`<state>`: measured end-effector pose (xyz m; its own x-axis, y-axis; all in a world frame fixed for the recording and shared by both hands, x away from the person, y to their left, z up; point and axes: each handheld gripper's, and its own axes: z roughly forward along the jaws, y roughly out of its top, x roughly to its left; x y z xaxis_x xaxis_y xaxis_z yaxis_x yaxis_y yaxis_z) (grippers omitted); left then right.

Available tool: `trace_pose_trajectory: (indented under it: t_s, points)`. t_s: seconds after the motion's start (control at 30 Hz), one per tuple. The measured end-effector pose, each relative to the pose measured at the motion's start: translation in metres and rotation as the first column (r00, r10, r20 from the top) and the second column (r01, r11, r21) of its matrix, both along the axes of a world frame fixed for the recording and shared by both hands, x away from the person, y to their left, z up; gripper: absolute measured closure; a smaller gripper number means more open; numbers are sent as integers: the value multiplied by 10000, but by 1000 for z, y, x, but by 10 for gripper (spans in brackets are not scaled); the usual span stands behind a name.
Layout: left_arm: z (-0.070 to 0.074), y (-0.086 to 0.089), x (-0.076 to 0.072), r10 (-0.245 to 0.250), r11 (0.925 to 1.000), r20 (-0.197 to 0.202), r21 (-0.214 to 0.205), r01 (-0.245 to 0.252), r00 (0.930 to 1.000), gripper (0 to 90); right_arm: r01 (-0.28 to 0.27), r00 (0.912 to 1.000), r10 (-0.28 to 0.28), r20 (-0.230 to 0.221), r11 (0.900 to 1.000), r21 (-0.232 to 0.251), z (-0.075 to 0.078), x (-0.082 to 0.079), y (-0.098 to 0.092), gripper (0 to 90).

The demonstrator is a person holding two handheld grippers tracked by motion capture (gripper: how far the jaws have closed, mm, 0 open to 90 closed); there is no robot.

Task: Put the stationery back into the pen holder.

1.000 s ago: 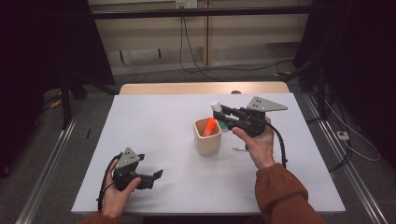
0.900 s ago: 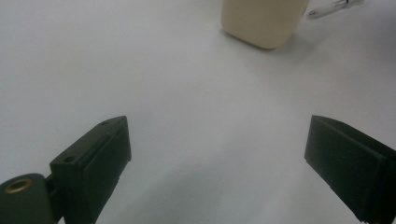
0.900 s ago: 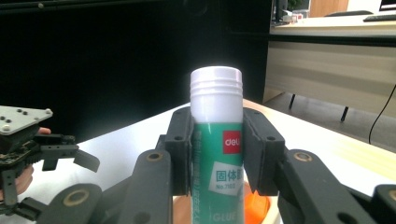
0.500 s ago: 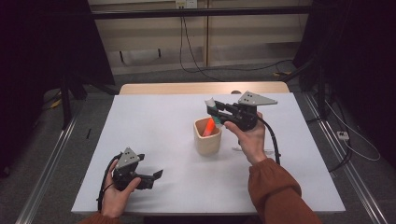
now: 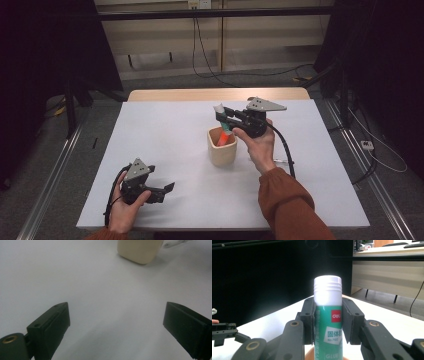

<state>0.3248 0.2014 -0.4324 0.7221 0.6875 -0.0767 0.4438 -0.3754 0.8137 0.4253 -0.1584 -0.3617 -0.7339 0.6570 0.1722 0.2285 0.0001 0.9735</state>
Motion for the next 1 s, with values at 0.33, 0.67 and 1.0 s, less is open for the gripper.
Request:
trace_pose_trajectory:
  t_s: [0.33,0.67,1.0]
  points:
    - [0,0,0,27,10000,-6,-21,-27,10000,70,-28,9999,27,-165,10000,-83,-11,-1,2,663]
    - [0,0,0,16,10000,-15,-12,-16,10000,70,-10,9995,4,-320,9998,-209,-23,-3,-3,661]
    - [0,0,0,-18,9999,21,110,18,10000,70,21,9995,-45,-302,9968,-804,-30,-12,-12,659]
